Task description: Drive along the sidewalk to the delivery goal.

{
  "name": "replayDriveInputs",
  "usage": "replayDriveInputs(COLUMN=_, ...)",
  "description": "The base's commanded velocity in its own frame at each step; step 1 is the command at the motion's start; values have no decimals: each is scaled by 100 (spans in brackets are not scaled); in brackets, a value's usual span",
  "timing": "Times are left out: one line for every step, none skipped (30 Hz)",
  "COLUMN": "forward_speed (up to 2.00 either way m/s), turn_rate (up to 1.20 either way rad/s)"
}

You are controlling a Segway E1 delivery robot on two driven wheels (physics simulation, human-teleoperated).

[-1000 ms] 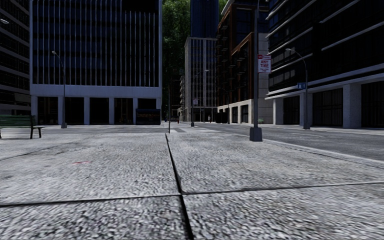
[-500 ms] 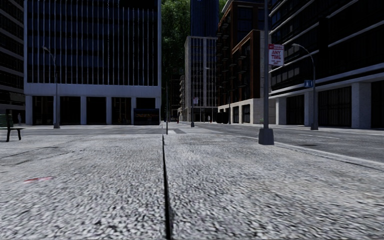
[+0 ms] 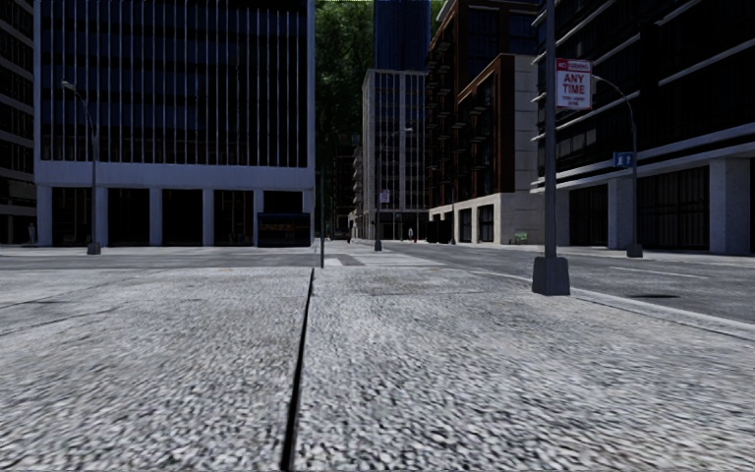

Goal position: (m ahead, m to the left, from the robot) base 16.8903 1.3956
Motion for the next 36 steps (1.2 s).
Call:
replayDriveInputs(forward_speed=200, turn_rate=0)
replayDriveInputs(forward_speed=200, turn_rate=0)
replayDriveInputs(forward_speed=200, turn_rate=0)
replayDriveInputs(forward_speed=200, turn_rate=0)
replayDriveInputs(forward_speed=200, turn_rate=0)
replayDriveInputs(forward_speed=200, turn_rate=0)
replayDriveInputs(forward_speed=200, turn_rate=0)
replayDriveInputs(forward_speed=200, turn_rate=0)
replayDriveInputs(forward_speed=200, turn_rate=0)
replayDriveInputs(forward_speed=200, turn_rate=0)
replayDriveInputs(forward_speed=200, turn_rate=0)
replayDriveInputs(forward_speed=200, turn_rate=0)
replayDriveInputs(forward_speed=200, turn_rate=0)
replayDriveInputs(forward_speed=200, turn_rate=0)
replayDriveInputs(forward_speed=200, turn_rate=0)
replayDriveInputs(forward_speed=200, turn_rate=0)
replayDriveInputs(forward_speed=200, turn_rate=0)
replayDriveInputs(forward_speed=190, turn_rate=0)
replayDriveInputs(forward_speed=190, turn_rate=0)
replayDriveInputs(forward_speed=180, turn_rate=0)
replayDriveInputs(forward_speed=171, turn_rate=0)
replayDriveInputs(forward_speed=163, turn_rate=0)
replayDriveInputs(forward_speed=161, turn_rate=0)
replayDriveInputs(forward_speed=160, turn_rate=0)
replayDriveInputs(forward_speed=160, turn_rate=0)
replayDriveInputs(forward_speed=160, turn_rate=0)
replayDriveInputs(forward_speed=160, turn_rate=0)
replayDriveInputs(forward_speed=160, turn_rate=0)
replayDriveInputs(forward_speed=160, turn_rate=0)
replayDriveInputs(forward_speed=160, turn_rate=0)
replayDriveInputs(forward_speed=160, turn_rate=0)
replayDriveInputs(forward_speed=159, turn_rate=0)
replayDriveInputs(forward_speed=159, turn_rate=0)
replayDriveInputs(forward_speed=159, turn_rate=9)
replayDriveInputs(forward_speed=159, turn_rate=20)
replayDriveInputs(forward_speed=159, turn_rate=26)
